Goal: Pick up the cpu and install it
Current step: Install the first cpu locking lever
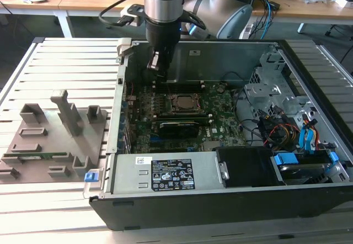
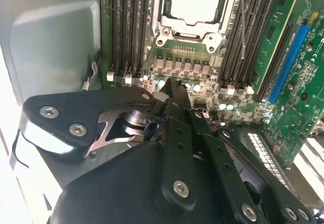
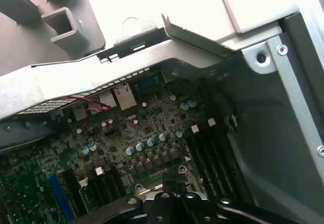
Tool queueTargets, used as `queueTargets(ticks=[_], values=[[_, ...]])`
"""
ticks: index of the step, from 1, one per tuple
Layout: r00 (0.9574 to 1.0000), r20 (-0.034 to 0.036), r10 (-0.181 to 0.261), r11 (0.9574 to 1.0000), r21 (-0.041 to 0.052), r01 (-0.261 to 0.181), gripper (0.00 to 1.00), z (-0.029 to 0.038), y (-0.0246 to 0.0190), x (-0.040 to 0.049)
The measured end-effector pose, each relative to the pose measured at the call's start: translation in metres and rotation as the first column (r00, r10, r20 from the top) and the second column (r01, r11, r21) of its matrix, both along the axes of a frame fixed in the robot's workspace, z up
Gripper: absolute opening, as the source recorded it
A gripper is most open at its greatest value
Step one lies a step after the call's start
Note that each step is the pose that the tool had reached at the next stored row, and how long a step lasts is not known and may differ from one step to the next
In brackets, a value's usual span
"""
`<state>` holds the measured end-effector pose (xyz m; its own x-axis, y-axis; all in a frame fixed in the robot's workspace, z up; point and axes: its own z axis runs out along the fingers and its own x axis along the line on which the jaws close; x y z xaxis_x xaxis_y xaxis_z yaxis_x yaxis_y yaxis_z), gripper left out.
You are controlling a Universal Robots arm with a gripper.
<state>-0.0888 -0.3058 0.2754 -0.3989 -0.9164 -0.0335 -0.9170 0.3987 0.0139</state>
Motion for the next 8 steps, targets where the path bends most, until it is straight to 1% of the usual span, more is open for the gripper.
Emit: queueTargets(ticks=[2,8], values=[[0.9997,-0.0001,-0.025,0.9997,-0.0006,0.025,0.11,0.0000,0.0000,0.0000],[0.9981,0.0000,-0.062,0.9981,-0.0017,0.062,0.11,0.0000,0.0000,0.0000]])
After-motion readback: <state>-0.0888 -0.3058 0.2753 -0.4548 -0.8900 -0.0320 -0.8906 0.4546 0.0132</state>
